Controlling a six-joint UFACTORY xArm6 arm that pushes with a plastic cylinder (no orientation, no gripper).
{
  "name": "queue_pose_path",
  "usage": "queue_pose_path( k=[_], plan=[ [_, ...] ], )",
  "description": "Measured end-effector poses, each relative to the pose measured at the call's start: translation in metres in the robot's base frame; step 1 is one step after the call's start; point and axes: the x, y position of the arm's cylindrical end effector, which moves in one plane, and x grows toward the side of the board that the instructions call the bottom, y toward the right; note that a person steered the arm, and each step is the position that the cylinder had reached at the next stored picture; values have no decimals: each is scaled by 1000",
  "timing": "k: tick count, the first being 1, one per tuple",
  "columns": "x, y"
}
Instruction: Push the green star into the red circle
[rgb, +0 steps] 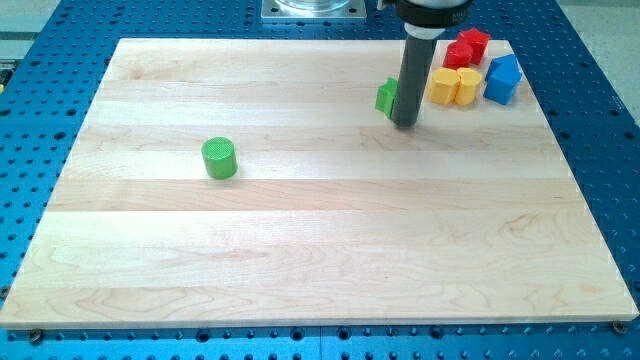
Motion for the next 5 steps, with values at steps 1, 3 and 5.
queue_pose_path(
  k=[1,3,5],
  plan=[
    [-34,-11],
    [-40,-79],
    [-43,-101]
  ],
)
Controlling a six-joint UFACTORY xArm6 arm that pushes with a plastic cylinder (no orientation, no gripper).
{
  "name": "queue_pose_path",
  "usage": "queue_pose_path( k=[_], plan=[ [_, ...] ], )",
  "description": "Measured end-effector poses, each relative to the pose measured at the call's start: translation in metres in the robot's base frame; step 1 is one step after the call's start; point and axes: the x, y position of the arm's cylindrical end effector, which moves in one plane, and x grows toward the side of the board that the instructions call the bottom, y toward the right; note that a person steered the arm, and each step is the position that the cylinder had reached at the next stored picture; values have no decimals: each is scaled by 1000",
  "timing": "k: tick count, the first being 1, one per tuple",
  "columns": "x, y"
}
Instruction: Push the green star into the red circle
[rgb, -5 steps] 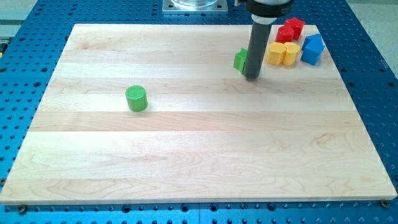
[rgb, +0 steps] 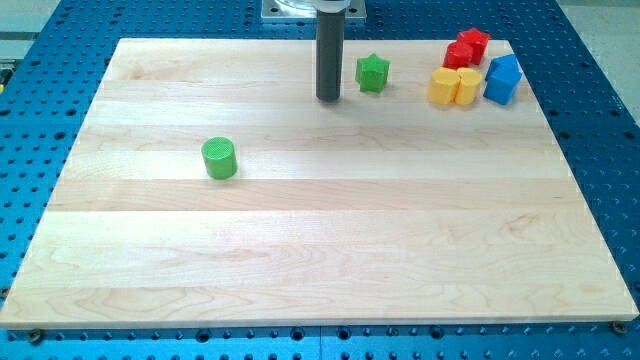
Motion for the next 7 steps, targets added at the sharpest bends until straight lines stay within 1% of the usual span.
queue_pose_path(
  k=[1,2,3,4,5,7],
  plan=[
    [-15,34],
    [-23,89],
    [-28,131],
    [-28,138],
    [-28,131],
    [-28,10]
  ],
)
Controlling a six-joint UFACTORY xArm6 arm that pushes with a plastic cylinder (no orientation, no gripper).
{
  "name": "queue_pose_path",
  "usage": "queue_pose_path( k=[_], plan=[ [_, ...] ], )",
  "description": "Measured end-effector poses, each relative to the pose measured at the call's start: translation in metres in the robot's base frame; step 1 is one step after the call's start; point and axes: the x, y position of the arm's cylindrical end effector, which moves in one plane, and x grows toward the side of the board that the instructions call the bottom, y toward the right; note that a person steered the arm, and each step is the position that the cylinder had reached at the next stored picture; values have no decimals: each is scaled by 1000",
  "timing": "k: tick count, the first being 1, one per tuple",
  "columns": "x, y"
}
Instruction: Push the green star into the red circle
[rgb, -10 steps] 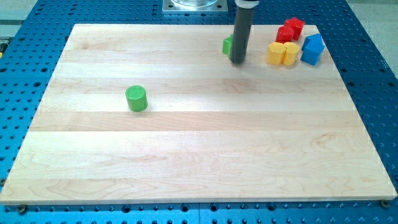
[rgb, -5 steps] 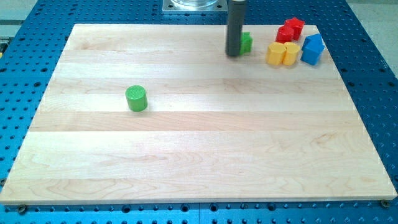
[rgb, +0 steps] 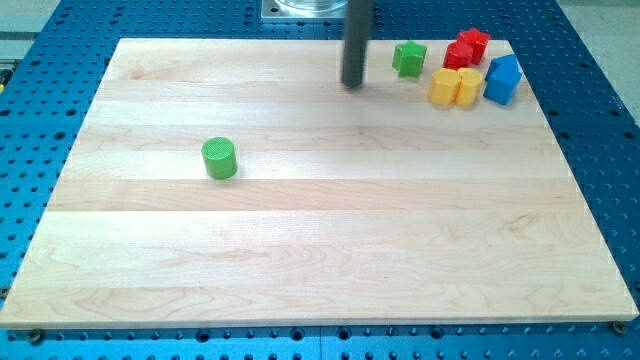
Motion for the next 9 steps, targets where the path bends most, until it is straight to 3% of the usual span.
queue_pose_path(
  k=[1,2,4,7,8,9],
  plan=[
    [-4,-14],
    [-31,26],
    [-31,101],
    [-31,128],
    [-31,69],
    [-31,-52]
  ],
)
